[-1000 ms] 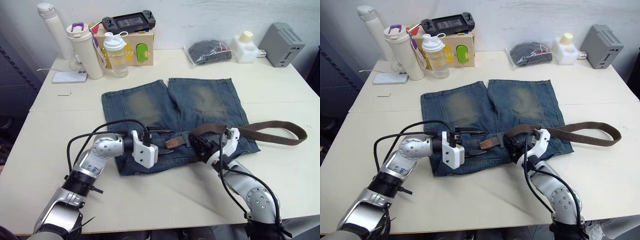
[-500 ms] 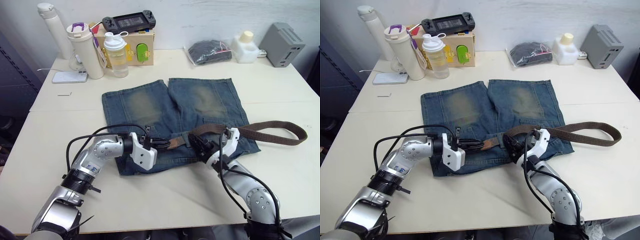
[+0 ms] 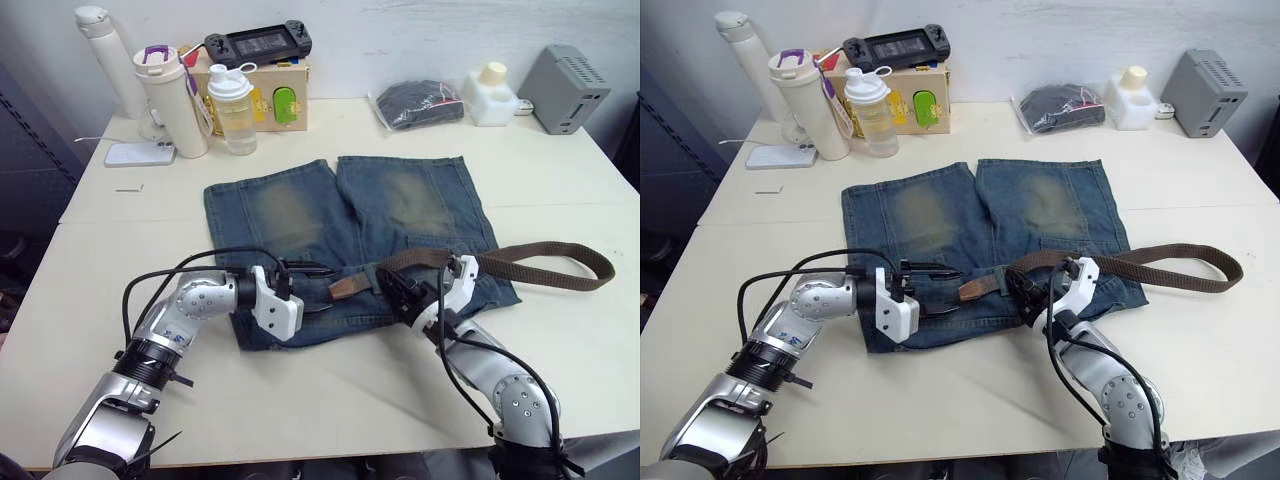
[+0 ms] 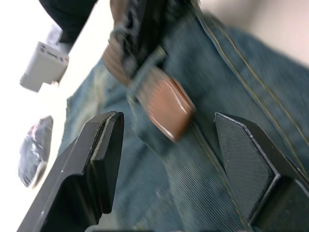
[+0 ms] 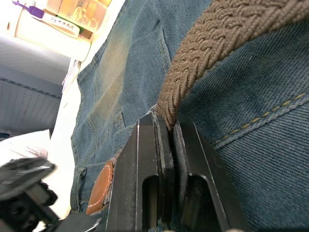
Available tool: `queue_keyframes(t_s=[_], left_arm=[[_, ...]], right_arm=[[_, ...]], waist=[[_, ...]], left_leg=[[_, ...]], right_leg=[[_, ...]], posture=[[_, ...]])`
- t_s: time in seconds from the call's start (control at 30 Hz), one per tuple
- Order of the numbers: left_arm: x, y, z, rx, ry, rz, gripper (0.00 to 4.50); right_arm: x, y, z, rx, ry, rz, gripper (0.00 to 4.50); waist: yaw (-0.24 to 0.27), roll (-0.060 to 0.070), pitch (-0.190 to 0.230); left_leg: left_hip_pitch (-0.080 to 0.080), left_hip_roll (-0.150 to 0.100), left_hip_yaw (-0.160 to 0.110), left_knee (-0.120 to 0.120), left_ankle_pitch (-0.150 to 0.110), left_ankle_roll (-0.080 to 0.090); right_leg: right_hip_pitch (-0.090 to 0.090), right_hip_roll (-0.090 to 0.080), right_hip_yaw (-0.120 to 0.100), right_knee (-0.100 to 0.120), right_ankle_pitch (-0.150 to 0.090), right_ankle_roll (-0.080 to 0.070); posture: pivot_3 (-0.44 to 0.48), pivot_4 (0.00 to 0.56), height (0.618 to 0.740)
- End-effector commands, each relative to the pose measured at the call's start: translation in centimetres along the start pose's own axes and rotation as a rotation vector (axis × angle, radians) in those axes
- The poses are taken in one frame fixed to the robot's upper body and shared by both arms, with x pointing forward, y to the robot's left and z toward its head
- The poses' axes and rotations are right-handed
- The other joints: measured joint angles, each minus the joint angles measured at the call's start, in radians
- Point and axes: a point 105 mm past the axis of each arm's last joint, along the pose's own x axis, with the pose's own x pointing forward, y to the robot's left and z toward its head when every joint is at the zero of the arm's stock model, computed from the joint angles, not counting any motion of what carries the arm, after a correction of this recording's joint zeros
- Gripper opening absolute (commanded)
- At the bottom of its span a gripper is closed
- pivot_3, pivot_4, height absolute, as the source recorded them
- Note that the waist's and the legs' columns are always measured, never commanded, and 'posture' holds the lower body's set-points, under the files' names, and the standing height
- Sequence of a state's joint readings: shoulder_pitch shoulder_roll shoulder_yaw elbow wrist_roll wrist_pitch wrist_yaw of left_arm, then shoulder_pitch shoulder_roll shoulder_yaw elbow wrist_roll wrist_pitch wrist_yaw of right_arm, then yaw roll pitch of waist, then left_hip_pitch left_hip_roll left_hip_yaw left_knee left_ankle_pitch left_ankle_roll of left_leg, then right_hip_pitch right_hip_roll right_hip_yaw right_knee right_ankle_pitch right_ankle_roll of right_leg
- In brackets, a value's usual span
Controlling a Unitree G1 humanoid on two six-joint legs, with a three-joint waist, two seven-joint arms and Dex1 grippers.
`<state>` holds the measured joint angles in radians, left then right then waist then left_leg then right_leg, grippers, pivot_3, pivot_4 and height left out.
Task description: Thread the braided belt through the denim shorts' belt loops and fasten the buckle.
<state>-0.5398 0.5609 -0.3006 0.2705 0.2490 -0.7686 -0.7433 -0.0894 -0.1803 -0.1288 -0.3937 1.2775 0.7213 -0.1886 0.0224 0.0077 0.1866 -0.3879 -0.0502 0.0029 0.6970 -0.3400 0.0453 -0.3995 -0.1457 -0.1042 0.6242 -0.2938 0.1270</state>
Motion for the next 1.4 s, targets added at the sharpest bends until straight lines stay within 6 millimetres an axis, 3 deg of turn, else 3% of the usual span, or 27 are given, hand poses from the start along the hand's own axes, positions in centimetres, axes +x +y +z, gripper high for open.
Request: queue_keyframes(t_s=[0.03,0.3,0.4,0.6,0.8,0.87,0.9,1.07,1.1,1.23,1.33,1.4], left_arm=[[0.5,0.4,0.1,0.079,0.000,0.029,3.36],[1.2,0.9,0.3,0.147,-0.011,0.084,3.36],[1.2,0.8,0.6,0.148,-0.036,0.086,2.57],[1.2,0.3,0.3,0.149,-0.029,0.061,0.06],[1.3,0.4,-0.1,0.153,-0.009,0.064,0.06],[1.3,0.5,-0.1,0.154,-0.009,0.068,0.00],[1.4,0.5,-0.1,0.155,-0.009,0.071,0.00],[1.4,0.7,0.0,0.156,-0.011,0.088,0.00],[1.4,0.8,0.0,0.153,-0.014,0.096,0.00],[1.3,1.8,0.4,0.091,-0.047,0.165,0.00],[0.6,2.4,1.0,-0.021,-0.100,0.194,0.00],[0.0,2.7,1.0,-0.034,-0.106,0.197,0.00]], right_arm=[[-0.2,1.5,0.6,-0.005,-0.023,0.058,0.00],[-0.3,1.6,0.6,-0.002,-0.023,0.060,0.00],[-0.4,1.5,0.6,0.000,-0.024,0.056,0.00],[-0.3,1.5,0.6,0.001,-0.019,0.055,0.00],[-0.4,1.6,1.0,0.010,-0.026,0.066,0.00],[-0.7,1.7,1.3,0.008,-0.033,0.074,0.79],[-0.9,2.0,1.5,0.009,-0.040,0.088,0.96],[-2.8,2.1,3.5,-0.042,-0.068,0.089,3.16],[-3.5,2.2,3.9,-0.079,-0.060,0.089,3.57],[-6.1,3.0,4.1,-0.566,0.085,0.086,3.57],[-7.2,4.8,4.0,-0.937,0.157,0.153,3.57],[-7.5,4.4,3.5,-1.191,0.231,0.146,3.57]], waist=[[0.000,0.000,0.000],[0.001,0.000,0.000],[0.001,0.000,0.000],[0.000,0.000,0.000],[0.001,0.000,0.000],[0.001,0.000,0.000],[0.001,0.000,0.000],[0.001,0.000,0.000],[0.001,0.000,0.000],[0.005,0.000,0.000],[0.005,-0.001,0.000],[0.002,-0.001,0.000]], left_leg=[[0.000,0.000,0.000,0.000,0.000,0.000],[0.000,0.000,0.001,0.000,0.000,0.000],[-0.001,0.000,0.001,0.000,0.000,0.000],[-0.002,0.000,0.002,0.000,0.000,0.000],[-0.002,0.000,0.003,0.000,0.000,0.000],[-0.002,0.000,0.003,0.000,0.000,0.000],[-0.002,0.000,0.003,0.000,0.000,0.000],[-0.003,0.000,0.003,0.000,0.000,0.000],[-0.003,0.000,0.004,0.000,0.000,0.000],[-0.003,0.000,0.004,0.000,0.000,0.000],[-0.004,0.000,0.006,0.001,0.000,0.002],[-0.004,0.000,0.007,0.001,-0.001,0.002]], right_leg=[[0.000,0.000,0.000,0.000,0.000,0.000],[-0.001,0.000,0.000,0.001,0.000,0.000],[-0.003,-0.001,0.000,0.002,0.000,0.000],[-0.004,-0.001,0.000,0.002,0.000,0.000],[-0.005,-0.001,0.000,0.003,0.000,0.000],[-0.005,-0.001,0.000,0.003,0.000,0.000],[-0.005,-0.001,0.000,0.003,0.000,0.000],[-0.006,-0.001,0.000,0.003,0.000,0.000],[-0.006,-0.001,0.000,0.003,0.000,0.000],[-0.006,-0.002,0.000,0.003,0.000,0.000],[-0.007,-0.003,0.000,0.003,0.000,0.000],[-0.008,-0.003,0.000,0.003,0.000,0.001]], posture=[[0.000,0.150,0.690],[0.000,0.150,0.690],[0.000,0.150,0.690],[0.000,0.150,0.690],[0.000,0.150,0.690],[0.000,0.150,0.690],[0.000,0.150,0.690],[0.000,0.150,0.690],[0.000,0.150,0.690],[0.000,0.150,0.690],[0.000,0.150,0.690],[0.000,0.150,0.690]])
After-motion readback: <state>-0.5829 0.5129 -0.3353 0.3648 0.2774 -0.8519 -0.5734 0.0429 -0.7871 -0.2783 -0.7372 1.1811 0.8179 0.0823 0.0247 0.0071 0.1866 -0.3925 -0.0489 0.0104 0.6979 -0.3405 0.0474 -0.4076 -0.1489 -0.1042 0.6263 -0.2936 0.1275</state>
